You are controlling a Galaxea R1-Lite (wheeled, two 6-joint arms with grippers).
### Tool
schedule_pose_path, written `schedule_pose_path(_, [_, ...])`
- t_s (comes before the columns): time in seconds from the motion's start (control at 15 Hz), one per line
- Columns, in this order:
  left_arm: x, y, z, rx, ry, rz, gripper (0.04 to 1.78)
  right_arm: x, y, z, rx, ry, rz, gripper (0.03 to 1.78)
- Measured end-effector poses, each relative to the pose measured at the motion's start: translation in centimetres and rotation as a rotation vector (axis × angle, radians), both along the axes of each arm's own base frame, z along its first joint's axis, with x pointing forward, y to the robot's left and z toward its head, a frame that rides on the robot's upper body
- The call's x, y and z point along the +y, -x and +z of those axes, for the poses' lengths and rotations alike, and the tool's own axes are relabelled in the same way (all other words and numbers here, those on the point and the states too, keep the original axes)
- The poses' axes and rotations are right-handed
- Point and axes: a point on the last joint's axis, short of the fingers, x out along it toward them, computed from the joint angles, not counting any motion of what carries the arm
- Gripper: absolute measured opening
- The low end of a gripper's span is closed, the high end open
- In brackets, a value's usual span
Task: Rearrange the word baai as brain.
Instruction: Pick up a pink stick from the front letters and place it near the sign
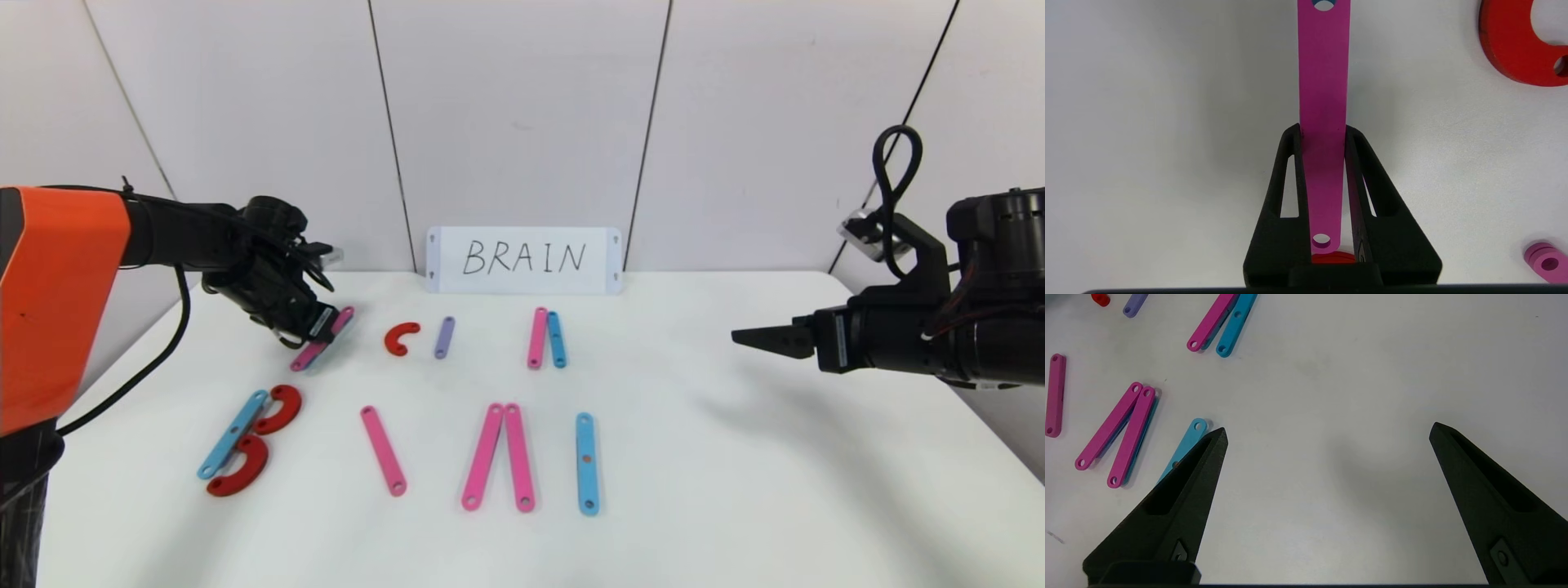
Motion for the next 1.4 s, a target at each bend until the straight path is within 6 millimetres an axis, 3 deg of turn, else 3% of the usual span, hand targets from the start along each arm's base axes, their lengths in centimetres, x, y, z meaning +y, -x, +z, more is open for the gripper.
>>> schedule_pose_path(0.6, [0.0, -0.9, -0.4, -0.01, -0.004, 0.009, 0.3, 0.0, 0.0, -0.1, 0.003, 0.001, -0.001, 1.73])
schedule_pose_path(0.8, [-0.1, -1.0, -0.5, -0.013, -0.003, 0.011, 0.4, 0.0, 0.0, -0.2, 0.005, 0.001, 0.001, 1.73])
schedule_pose_path(0.93, [-0.1, -1.2, -0.6, -0.012, -0.005, 0.012, 0.59, 0.0, 0.0, -0.2, 0.006, 0.002, 0.001, 1.73])
schedule_pose_path(1.2, [-0.1, -1.3, -0.7, -0.012, -0.003, 0.014, 1.26, 0.0, 0.1, -0.2, 0.006, 0.003, 0.0, 1.73])
schedule_pose_path(1.4, [-0.1, -1.3, -0.6, -0.016, 0.004, 0.026, 1.6, 0.0, 0.1, -0.2, 0.006, 0.003, 0.0, 1.73])
